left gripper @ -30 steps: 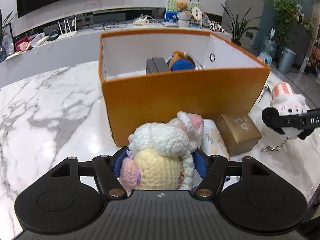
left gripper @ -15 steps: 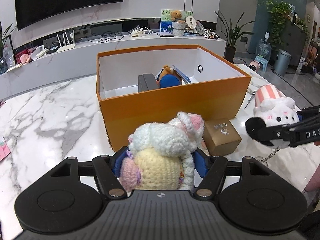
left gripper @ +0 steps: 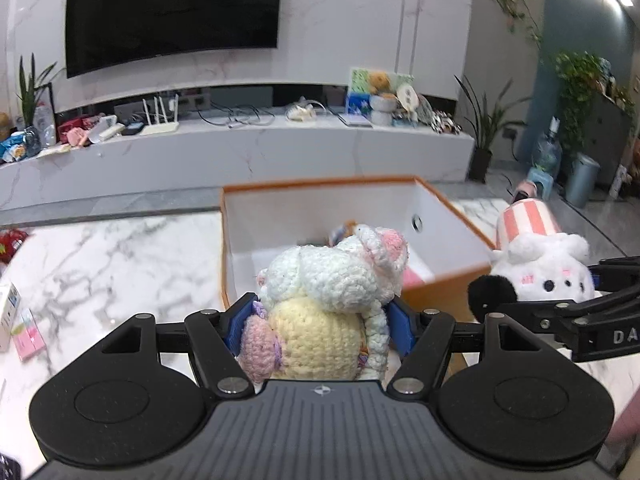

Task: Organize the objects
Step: 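Lift the crocheted doll and white bunny up toward the orange box with both tools, then lower the crocheted doll into the box while the right tool lowers the white bunny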

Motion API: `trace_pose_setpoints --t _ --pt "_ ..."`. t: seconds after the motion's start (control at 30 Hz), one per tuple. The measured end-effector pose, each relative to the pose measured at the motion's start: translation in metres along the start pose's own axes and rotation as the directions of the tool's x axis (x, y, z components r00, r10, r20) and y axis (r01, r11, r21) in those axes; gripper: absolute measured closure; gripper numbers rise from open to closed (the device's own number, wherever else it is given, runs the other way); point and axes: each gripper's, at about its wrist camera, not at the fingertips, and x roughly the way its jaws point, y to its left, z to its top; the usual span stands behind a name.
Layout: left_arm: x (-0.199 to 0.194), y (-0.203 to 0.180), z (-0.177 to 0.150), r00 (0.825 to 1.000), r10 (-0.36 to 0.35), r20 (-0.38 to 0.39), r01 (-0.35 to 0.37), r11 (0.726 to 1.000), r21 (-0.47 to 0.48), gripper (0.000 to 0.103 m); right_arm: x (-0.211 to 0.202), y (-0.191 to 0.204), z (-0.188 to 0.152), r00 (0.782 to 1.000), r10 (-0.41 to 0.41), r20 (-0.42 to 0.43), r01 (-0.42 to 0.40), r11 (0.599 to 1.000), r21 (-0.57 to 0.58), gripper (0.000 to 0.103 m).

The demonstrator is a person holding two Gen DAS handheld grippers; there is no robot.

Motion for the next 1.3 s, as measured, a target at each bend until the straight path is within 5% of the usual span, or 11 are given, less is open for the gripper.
trace_pose_setpoints --t 0.27,0.57,0.93,1.3 --pt "0.024 0.011 0.048 0.997 0.069 0.033 -0.069 0.997 -0.02 0.025 0.016 -0.002 0.064 0.999 -0.022 0.043 0.024 0.998 -0.062 0.025" --pt "0.093 0.009 0.065 0.99 0.128 -0.063 -0.13 0.991 -0.019 0.025 0.087 -0.025 0.1 0.996 -0.064 -0.06 0.058 0.993 -0.101 0.025" --pt "0.164 0.006 0.061 0.967 0.173 -0.19 -0.177 0.984 -0.006 0.024 0.175 -0.056 0.102 0.974 -0.107 -0.198 0.078 0.986 -0.15 0.025" --pt "0.189 0.01 0.069 0.947 0.215 -0.239 -0.222 0.975 -0.002 0.025 0.201 -0.052 0.088 0.952 -0.137 -0.274 0.065 0.965 -0.254 0.025"
